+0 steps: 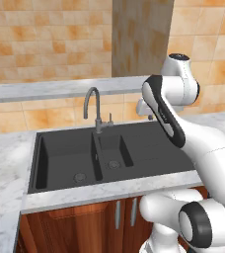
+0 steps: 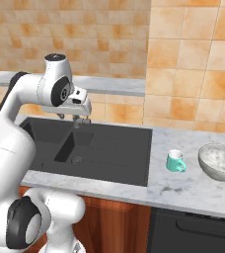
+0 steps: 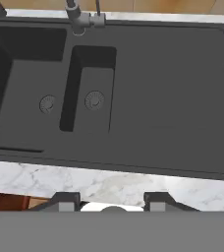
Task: Pick the mug and place it in the sink. Pick the bowl and place it in the open cabinet and then close the cabinet.
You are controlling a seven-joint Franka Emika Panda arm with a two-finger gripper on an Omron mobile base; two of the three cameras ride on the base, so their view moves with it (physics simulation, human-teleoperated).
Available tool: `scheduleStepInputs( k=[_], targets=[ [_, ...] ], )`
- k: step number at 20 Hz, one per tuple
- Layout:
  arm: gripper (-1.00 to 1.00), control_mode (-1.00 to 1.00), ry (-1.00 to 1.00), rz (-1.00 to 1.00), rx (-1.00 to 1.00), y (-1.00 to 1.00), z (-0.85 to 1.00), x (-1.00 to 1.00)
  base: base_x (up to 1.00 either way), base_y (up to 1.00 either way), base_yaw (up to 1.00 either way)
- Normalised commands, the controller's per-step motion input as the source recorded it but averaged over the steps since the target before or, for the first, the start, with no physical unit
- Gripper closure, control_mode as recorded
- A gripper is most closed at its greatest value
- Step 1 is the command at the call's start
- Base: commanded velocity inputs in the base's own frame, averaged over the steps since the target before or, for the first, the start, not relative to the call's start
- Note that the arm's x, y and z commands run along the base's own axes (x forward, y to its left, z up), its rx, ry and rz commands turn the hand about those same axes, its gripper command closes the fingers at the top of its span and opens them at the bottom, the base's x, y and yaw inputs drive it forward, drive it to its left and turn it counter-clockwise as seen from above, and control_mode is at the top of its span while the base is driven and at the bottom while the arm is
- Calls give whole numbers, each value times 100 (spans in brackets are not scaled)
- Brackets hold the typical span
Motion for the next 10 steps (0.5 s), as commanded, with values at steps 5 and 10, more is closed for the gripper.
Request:
scheduleStepInputs(
  k=[5,10],
  targets=[
    [-100,-100,0,0,0,4,0,-43,0,0,0],
    [-100,-100,-8,4,8,-30,-3,-82,0,0,0]
  ],
)
